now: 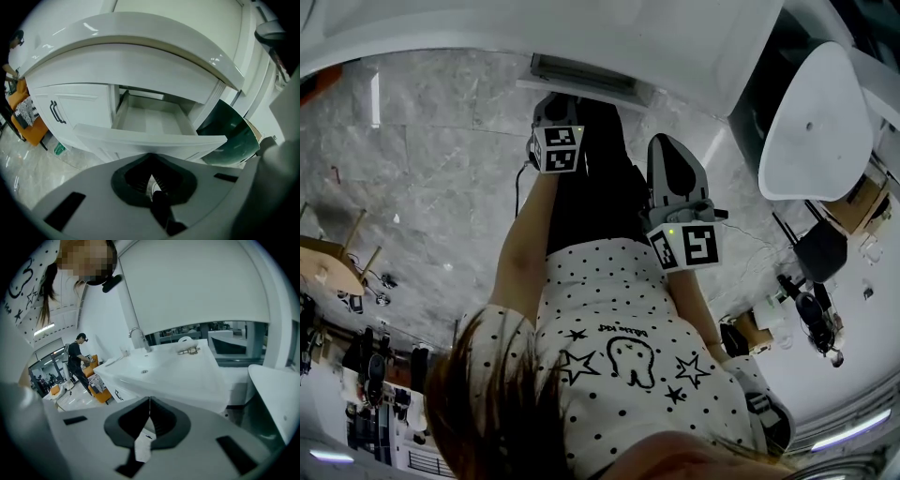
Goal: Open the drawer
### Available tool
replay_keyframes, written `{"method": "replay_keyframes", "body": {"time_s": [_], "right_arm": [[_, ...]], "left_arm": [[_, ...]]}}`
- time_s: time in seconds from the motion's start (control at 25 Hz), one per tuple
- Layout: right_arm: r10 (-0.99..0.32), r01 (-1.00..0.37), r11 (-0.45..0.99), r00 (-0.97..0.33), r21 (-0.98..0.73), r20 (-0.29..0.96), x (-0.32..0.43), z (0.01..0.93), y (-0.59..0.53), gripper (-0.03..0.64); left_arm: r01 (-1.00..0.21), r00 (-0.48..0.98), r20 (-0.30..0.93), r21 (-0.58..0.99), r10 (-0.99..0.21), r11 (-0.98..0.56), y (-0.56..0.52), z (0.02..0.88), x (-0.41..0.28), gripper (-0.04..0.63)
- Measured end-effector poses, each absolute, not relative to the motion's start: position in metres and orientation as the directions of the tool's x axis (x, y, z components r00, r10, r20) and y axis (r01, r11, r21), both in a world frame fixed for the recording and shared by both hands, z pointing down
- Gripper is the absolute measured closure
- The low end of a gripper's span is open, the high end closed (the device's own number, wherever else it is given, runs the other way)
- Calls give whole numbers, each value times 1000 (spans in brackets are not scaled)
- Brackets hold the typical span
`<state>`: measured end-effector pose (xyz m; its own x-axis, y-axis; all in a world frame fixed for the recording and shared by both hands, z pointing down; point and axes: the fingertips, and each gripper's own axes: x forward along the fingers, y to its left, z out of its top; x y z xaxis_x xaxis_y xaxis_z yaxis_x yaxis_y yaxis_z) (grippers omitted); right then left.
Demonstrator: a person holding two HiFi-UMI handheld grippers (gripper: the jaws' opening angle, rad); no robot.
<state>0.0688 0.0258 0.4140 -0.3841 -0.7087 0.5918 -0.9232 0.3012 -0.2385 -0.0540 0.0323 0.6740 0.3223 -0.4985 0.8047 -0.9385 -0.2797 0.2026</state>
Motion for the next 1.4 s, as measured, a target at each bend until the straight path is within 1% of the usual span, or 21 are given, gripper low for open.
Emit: {"method": "replay_keyframes", "body": {"time_s": [0.32,0.44,0.84,1.28,1.4], "right_arm": [[-720,-924,308,-382,-225,580,66,409,22,601],[-713,-923,320,-384,-215,587,69,400,21,601],[-722,-929,321,-367,-185,587,76,390,25,603],[-781,-938,325,-338,-120,525,90,359,18,603],[-796,-939,329,-335,-105,504,91,353,16,603]], "left_arm": [[-930,339,794,201,-504,-309,31,654,-62,591],[-934,330,798,199,-504,-296,31,636,-62,591],[-931,345,745,194,-571,-309,7,584,-56,591],[-928,354,670,167,-653,-332,-21,527,-56,591],[-933,346,668,171,-659,-316,-23,516,-58,591]]}}
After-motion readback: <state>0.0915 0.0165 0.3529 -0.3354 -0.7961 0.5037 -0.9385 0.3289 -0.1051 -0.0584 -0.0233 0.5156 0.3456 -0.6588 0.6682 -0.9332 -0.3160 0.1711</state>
